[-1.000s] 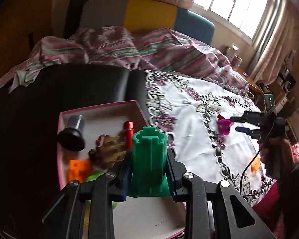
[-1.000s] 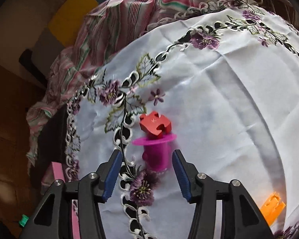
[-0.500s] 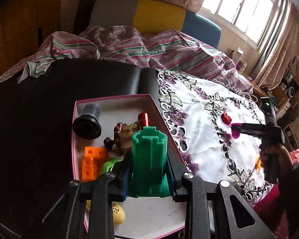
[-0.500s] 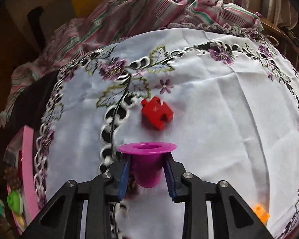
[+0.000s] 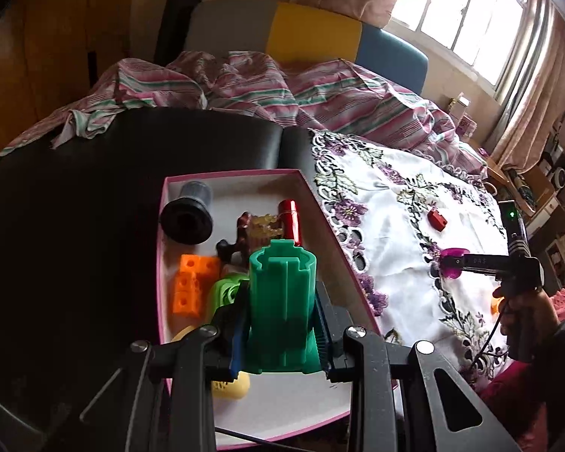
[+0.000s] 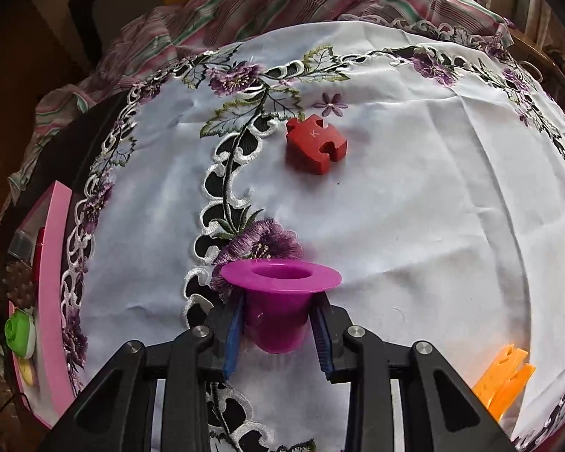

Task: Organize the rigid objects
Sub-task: 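Carry the green piece toward the tray with left tool while right tool grasps magenta top-hat, then lower the green flanged piece into the tray and open the left tool, then carry the magenta top-hat piece into the tray with the right tool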

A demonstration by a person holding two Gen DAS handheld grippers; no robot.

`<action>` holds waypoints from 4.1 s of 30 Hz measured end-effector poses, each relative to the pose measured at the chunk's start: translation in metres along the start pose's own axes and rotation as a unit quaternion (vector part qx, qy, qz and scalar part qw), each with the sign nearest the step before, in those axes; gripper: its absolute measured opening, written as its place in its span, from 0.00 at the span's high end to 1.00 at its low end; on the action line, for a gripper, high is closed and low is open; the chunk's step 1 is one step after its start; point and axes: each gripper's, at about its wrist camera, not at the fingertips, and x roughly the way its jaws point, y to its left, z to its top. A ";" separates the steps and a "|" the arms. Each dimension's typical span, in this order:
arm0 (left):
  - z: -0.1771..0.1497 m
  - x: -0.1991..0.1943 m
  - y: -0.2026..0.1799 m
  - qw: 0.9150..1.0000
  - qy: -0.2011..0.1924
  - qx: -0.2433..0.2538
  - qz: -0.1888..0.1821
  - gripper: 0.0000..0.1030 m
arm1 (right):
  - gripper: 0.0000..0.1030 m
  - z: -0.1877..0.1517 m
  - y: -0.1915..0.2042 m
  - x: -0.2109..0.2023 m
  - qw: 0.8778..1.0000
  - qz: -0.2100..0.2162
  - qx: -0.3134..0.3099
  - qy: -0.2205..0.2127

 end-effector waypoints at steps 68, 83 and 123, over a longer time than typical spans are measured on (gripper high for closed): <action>0.021 0.102 -0.015 0.996 0.074 -0.033 -0.045 0.61 | 0.69 0.000 0.008 0.003 0.998 -0.047 -0.036 -0.023; 0.011 0.046 -0.017 1.000 0.002 0.008 0.023 0.47 | 0.69 0.000 0.010 0.002 0.997 -0.056 -0.044 -0.025; -0.031 -0.005 0.034 0.993 -0.015 -0.043 0.113 0.41 | 0.69 0.000 0.012 0.001 0.995 -0.069 -0.066 -0.031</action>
